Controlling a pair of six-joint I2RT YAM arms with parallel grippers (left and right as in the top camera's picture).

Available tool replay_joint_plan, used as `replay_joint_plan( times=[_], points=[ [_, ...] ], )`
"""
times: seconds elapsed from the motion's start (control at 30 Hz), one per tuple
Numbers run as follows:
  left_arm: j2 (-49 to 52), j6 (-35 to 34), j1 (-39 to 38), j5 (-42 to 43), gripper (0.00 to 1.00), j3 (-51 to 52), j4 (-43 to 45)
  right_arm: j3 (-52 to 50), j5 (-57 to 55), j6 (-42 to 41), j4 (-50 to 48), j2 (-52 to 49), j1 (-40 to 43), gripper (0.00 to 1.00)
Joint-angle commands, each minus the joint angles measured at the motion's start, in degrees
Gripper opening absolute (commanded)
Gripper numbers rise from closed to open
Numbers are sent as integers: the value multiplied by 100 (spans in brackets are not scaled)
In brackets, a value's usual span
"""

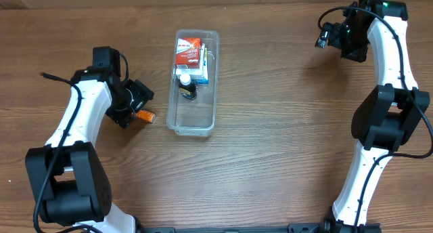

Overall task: Pack container
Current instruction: 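Move left gripper to the orange tube and grasp it, then lift the tube and lower it upright into the container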

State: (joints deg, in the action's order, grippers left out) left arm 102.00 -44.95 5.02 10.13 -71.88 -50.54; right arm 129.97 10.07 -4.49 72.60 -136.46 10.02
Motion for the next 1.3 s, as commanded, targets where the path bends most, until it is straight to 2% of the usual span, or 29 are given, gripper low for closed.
replay_joint_plan(
  times=[0.0, 0.13, 0.27, 0.3, 0.33, 0.37, 0.47, 0.6, 0.77, 0.93, 1.07, 1.13, 1.17, 1.27],
  points=[
    [452, -81, 109, 166, 81, 63, 258, 136, -11, -15, -28, 79, -9, 100],
    [1126, 199, 238, 798, 75, 4, 544, 136, -11, -15, -28, 79, -9, 100],
    [1342, 426, 415, 887, 70, -129, 402, 136, -11, -15, -31, 79, -9, 100],
    [1342, 520, 459, 863, 65, -129, 317, 136, -11, -15, -31, 79, -9, 100],
    [1344, 586, 479, 780, 57, -129, 203, 136, -11, -15, -28, 79, -9, 100],
    [1346, 756, 487, 551, 54, -129, -24, 136, -11, -17, -31, 79, -9, 100],
    [1346, 1158, 509, 83, 54, -129, -442, 136, -11, -15, -31, 79, -9, 100],
    [1346, 1523, 511, -612, 43, -136, -529, 136, -11, -15, -31, 79, -9, 100],
    [1346, 1534, 509, -1943, 48, -142, -190, 136, -11, -15, -28, 79, -9, 100],
    [1346, 1451, 509, -2017, 44, -142, 243, 136, -11, -15, -28, 79, -9, 100],
    [1346, 1478, 507, -2017, 32, -142, 345, 136, -11, -15, -28, 79, -9, 100],
    [1346, 1523, 507, -2017, 30, -142, 409, 136, -11, -15, -28, 79, -9, 100],
    [1346, 1523, 507, -2013, 24, -142, 433, 136, -11, -15, -28, 79, -9, 100],
    [1346, 1681, 507, -1856, 24, -225, 431, 136, -9, -15, -28, 79, -9, 100]
  ],
)
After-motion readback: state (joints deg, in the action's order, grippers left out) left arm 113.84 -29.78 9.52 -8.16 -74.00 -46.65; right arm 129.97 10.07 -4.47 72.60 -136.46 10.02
